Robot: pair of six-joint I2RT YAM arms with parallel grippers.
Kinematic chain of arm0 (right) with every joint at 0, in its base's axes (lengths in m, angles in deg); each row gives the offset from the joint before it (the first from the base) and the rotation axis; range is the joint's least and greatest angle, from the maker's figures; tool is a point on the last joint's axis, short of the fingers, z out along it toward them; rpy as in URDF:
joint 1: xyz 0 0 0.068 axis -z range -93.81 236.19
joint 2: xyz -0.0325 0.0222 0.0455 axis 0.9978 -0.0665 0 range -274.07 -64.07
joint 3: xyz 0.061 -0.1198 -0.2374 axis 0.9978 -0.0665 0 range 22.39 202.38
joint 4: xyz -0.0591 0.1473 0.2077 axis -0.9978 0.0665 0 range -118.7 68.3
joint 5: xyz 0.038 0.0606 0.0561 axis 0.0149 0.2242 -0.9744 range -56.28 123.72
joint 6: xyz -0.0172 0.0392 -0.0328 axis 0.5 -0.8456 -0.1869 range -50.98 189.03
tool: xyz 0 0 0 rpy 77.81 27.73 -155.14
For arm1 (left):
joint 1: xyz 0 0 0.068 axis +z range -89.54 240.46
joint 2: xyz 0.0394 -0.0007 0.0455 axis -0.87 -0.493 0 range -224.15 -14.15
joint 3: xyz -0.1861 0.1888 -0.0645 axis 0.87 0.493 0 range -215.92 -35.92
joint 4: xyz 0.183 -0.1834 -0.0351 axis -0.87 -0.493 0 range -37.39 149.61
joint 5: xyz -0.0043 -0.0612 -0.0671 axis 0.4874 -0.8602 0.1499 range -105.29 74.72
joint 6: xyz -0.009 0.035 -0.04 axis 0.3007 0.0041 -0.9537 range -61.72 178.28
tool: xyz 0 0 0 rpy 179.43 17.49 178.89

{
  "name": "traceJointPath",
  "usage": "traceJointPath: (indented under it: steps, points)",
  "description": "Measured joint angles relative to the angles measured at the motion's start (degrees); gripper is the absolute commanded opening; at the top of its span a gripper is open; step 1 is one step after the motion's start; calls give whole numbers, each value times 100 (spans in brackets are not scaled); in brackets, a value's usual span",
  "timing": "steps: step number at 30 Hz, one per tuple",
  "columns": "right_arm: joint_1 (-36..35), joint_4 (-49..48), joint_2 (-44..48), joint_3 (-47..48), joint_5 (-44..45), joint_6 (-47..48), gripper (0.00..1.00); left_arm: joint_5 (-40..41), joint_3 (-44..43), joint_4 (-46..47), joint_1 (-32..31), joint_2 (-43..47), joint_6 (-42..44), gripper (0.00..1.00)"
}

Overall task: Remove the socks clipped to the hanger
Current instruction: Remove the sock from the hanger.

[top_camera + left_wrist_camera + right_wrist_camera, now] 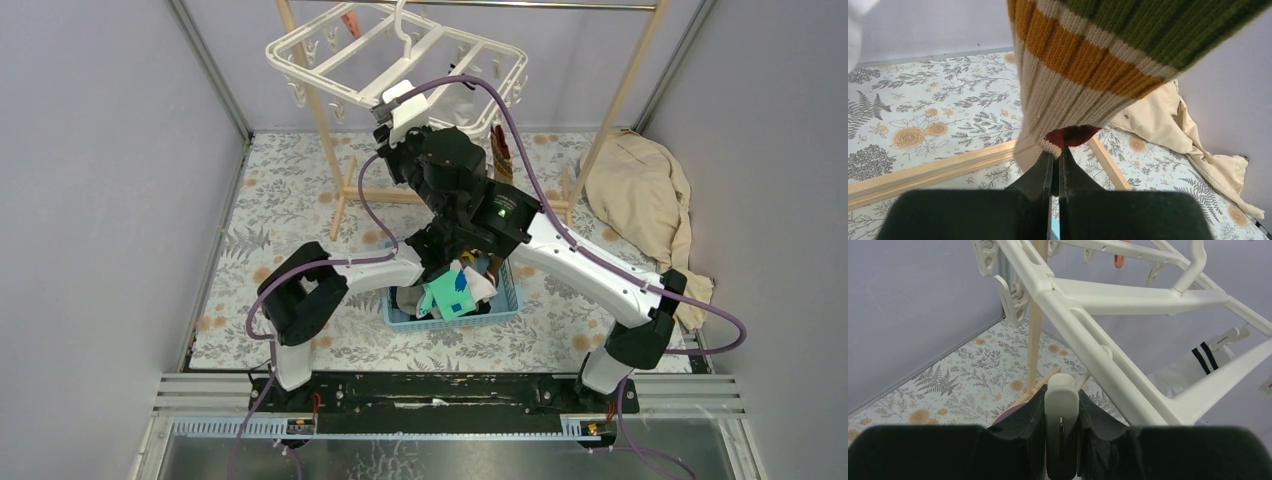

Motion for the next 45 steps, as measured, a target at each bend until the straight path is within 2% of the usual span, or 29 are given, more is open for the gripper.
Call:
traceJointPath:
  steps: [4, 7, 15, 20, 27, 36, 40, 45]
  points:
    - [0, -7, 68, -26, -2, 0, 32, -13, 74, -22, 0, 68, 4, 0]
    - [-7, -20, 229, -181, -20, -26, 51, -39, 267, -118, 0, 304, 4, 0]
    - [-42, -188, 708, -920, -197, -227, 82, -219, 879, -367, 0, 1294, -11, 0]
    - [-48, -133, 1134, -1558, -472, -527, 91, -319, 1060, -575, 0, 1731, -31, 0]
    - [-59, 181, 2238, -2295, -1034, -1108, 98, -450, 1370, -896, 0, 2122, -55, 0]
    - [-59, 780, 3620, -3001, -1318, -1665, 95, -658, 1434, -1303, 13, 2404, -81, 0]
    - [-66, 1069, 4227, -3252, -861, -1801, 91, -765, 1425, -1554, 13, 2481, -87, 0]
    - [-70, 1174, 4979, -3576, 205, -1869, 85, -846, 1405, -1867, 13, 2612, -114, 0]
